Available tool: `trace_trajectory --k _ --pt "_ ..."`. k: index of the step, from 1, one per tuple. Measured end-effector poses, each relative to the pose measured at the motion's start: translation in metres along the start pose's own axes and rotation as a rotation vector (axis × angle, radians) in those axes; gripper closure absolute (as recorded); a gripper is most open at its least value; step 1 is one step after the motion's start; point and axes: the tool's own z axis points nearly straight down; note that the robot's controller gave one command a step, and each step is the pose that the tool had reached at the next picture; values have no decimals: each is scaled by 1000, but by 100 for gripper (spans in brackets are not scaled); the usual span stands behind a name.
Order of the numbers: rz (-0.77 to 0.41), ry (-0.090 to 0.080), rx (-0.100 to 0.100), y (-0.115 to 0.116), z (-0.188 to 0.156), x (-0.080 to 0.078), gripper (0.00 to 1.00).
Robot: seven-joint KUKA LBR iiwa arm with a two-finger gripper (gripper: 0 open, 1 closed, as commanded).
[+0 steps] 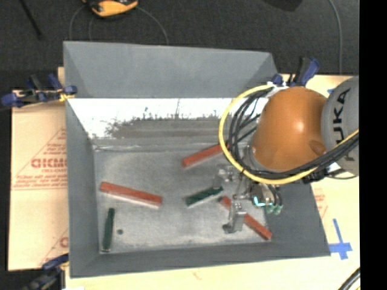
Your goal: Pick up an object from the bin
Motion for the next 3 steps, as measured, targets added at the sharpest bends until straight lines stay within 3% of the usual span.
trace_trajectory --k 1,2,3 --pt "0 -8 0 0 -4 -2 0" --pt "17 -14 -1 0 69 -35 0" --pt "-225 -7 1 -2 57 -76 0"
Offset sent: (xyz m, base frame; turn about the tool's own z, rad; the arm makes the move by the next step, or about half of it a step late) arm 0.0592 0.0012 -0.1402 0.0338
